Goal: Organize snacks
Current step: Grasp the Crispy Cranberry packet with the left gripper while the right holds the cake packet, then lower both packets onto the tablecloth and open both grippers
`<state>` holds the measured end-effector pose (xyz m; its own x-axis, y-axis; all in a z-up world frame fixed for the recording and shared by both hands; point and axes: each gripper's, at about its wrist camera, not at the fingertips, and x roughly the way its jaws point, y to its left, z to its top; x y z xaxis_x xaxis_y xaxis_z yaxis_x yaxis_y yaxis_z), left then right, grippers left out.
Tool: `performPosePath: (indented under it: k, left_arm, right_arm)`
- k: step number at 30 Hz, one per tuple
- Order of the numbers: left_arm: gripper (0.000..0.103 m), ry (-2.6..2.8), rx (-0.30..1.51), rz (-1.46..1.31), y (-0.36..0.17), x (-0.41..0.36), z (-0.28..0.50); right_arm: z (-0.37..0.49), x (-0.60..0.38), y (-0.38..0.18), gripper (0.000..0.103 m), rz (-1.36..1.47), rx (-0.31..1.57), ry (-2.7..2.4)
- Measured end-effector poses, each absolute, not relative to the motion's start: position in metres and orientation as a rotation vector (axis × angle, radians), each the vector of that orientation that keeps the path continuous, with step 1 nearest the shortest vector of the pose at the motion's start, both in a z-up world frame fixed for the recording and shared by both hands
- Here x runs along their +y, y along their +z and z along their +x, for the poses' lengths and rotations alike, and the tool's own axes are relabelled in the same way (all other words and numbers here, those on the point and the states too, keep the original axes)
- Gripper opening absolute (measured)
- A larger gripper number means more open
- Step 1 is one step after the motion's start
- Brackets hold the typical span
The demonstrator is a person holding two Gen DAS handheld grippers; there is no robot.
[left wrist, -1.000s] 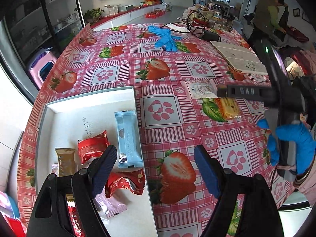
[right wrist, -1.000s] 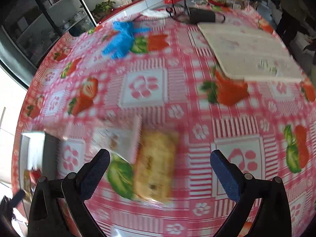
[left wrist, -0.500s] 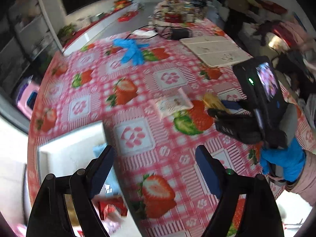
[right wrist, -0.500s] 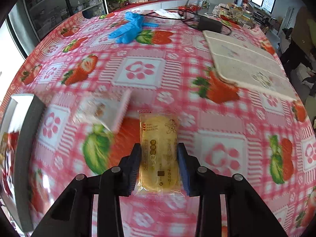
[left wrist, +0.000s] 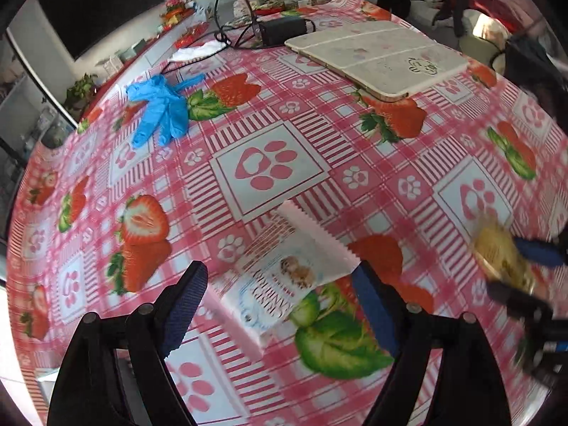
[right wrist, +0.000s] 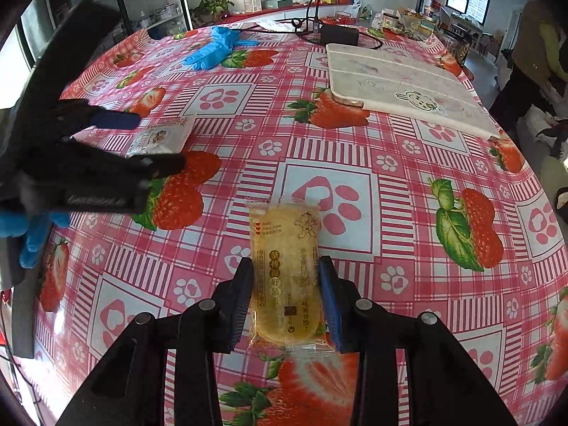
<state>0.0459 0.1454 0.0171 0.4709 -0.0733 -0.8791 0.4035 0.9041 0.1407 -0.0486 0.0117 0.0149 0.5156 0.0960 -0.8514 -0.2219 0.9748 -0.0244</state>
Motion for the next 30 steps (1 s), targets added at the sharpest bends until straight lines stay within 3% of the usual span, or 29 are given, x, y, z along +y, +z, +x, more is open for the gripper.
performPosePath:
  k: [2,4,15,16,18,19,20,22,23,30]
  left_arm:
    - [0.058,-0.289,1.049,0.335,0.019,0.144,0.044]
    - [0.044,-0.254,1.055,0.341,0.021,0.142,0.034]
    - [0.044,-0.064,1.099,0.108,0.020,0.165,-0.117]
    - [0.046,-0.057,1.104,0.092,0.021,0.166,-0.125]
    - [0.068,-0.052,1.113,0.073,0.022,0.167,-0.143]
    - [0.089,-0.045,1.106,0.083,0.023,0.166,-0.145]
    - [0.095,-0.030,1.078,0.102,0.026,0.168,-0.150]
    - [0.096,0.001,1.024,0.158,0.032,0.169,-0.153]
    - [0.096,-0.007,1.026,0.163,0.033,0.169,-0.150]
    - [0.097,-0.026,1.034,0.123,0.008,0.170,-0.126]
  right_arm:
    - [-0.049,0.011,0.015,0.038,-0.137,1.012,0.196]
    - [-0.050,0.011,0.015,0.038,-0.140,1.012,0.197]
    - [-0.102,-0.004,0.013,0.038,-0.134,1.028,0.190]
    - [-0.110,-0.007,0.013,0.038,-0.135,1.029,0.187]
    - [-0.121,-0.010,0.013,0.038,-0.138,1.033,0.186]
    - [-0.127,-0.013,0.013,0.038,-0.134,1.036,0.188]
    - [-0.130,-0.016,0.013,0.039,-0.123,1.039,0.194]
    - [-0.137,-0.028,0.014,0.067,-0.070,1.049,0.194]
    - [-0.140,-0.033,0.013,0.090,-0.048,1.048,0.183]
    - [-0.139,-0.038,0.009,0.095,-0.010,1.027,0.140]
